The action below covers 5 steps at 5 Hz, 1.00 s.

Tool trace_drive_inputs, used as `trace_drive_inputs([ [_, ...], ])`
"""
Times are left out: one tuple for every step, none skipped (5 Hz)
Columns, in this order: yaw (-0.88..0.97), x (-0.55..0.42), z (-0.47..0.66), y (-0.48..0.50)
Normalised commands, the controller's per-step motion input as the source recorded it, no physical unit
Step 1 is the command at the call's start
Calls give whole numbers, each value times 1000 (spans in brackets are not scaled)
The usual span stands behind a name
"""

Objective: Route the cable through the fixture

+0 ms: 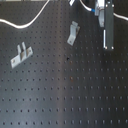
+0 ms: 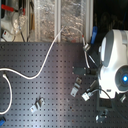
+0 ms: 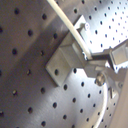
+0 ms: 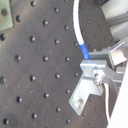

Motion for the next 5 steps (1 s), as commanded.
trace_drive_inputs([
  [317,97,500,-480],
  [260,-3,694,-236],
  [140,-299,189,-161],
  [226,-505,-98,-134],
  [0,-314,-31,67],
])
